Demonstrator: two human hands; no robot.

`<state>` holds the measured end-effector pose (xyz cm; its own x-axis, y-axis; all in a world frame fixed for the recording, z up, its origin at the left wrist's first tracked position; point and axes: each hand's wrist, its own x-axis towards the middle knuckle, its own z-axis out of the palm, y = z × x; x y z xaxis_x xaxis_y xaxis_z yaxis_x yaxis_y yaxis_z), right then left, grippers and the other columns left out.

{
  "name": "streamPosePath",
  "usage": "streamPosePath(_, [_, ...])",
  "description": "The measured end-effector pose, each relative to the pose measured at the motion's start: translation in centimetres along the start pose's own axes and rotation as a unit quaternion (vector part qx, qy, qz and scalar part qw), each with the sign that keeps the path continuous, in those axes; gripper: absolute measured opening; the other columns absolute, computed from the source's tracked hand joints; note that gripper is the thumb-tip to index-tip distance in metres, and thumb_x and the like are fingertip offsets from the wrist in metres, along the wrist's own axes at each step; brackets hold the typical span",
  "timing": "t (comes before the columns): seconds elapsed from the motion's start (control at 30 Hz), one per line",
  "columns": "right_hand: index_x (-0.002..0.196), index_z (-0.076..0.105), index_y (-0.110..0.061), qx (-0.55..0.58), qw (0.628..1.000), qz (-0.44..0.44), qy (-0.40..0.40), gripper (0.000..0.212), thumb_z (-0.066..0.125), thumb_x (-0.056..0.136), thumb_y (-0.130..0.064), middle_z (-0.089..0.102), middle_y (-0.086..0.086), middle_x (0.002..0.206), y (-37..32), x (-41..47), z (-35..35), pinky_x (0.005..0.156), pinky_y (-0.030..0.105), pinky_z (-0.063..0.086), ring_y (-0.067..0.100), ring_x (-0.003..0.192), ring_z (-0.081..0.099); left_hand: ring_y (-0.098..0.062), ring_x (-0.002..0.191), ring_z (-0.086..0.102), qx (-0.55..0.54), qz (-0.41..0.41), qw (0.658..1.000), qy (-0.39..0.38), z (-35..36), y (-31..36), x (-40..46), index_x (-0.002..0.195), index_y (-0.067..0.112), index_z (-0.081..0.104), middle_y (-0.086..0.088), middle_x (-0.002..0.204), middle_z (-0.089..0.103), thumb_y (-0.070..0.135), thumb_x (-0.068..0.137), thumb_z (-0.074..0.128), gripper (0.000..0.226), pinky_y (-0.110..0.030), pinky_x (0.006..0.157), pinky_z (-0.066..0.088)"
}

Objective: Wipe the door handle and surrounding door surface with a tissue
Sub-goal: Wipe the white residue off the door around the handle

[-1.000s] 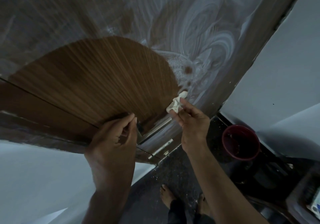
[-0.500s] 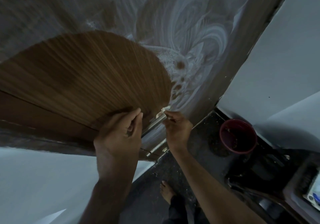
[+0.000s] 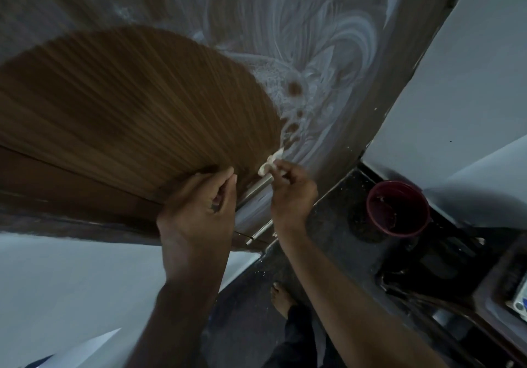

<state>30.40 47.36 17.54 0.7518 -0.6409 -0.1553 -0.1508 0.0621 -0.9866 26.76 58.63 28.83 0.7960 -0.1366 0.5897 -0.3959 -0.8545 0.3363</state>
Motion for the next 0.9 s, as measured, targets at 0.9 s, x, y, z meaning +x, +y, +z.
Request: streamPosePath(0.9, [0.102,0.075,-0.009,0.056,0.983,-0.144,0.095,0.019,0.073,0.084,-0.001,0.071,0.004,0.101,-5.3,2.6,-0.2,0.078,0.014,0.056,0.010,0.091,0.069,-0.019,0.073,0.074,0.002,-0.032,0.999,-0.031,-0.9,0.0,-0.8,0.102,0.002,0.081,-0.008,0.091,0.080,0.008,0.089,0.079,0.015,-0.024,0.075,0.056])
